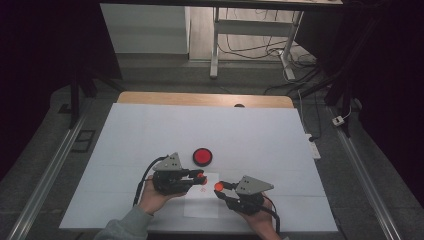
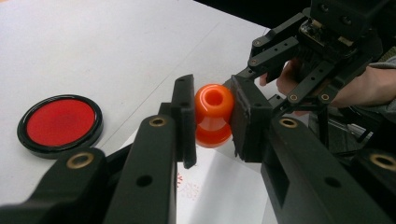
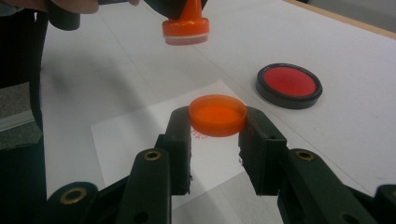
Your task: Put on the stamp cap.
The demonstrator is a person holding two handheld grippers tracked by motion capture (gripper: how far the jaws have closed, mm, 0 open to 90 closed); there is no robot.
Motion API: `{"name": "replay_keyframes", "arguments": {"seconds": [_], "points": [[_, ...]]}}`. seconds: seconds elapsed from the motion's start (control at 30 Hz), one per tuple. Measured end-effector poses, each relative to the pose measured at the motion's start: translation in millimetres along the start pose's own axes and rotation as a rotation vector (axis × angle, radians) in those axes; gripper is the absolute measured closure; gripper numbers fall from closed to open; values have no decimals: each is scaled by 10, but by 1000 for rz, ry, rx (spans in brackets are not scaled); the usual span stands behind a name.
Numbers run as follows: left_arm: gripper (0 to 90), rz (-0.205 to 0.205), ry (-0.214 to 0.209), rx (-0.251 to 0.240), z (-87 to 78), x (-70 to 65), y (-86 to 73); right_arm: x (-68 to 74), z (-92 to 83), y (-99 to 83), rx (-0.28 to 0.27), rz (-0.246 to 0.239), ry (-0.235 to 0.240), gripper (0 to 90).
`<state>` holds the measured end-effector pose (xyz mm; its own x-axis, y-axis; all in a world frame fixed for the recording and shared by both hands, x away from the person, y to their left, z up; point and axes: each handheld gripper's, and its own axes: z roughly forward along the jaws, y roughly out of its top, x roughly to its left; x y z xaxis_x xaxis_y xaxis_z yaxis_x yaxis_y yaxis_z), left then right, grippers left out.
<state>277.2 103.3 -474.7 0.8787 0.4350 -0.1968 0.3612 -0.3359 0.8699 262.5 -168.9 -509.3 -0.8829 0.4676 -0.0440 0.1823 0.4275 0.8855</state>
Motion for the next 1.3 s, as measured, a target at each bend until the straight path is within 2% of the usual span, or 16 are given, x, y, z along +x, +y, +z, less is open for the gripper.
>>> {"name": "replay_keyframes", "arguments": {"seconds": [0.57, 1.3], "points": [[717, 6, -19, -5, 46, -52, 19, 66, 99, 33, 0, -14, 20, 643], [717, 21, -40, 14, 154, -124, 25, 105, 148, 65, -9, -21, 29, 643]]}}
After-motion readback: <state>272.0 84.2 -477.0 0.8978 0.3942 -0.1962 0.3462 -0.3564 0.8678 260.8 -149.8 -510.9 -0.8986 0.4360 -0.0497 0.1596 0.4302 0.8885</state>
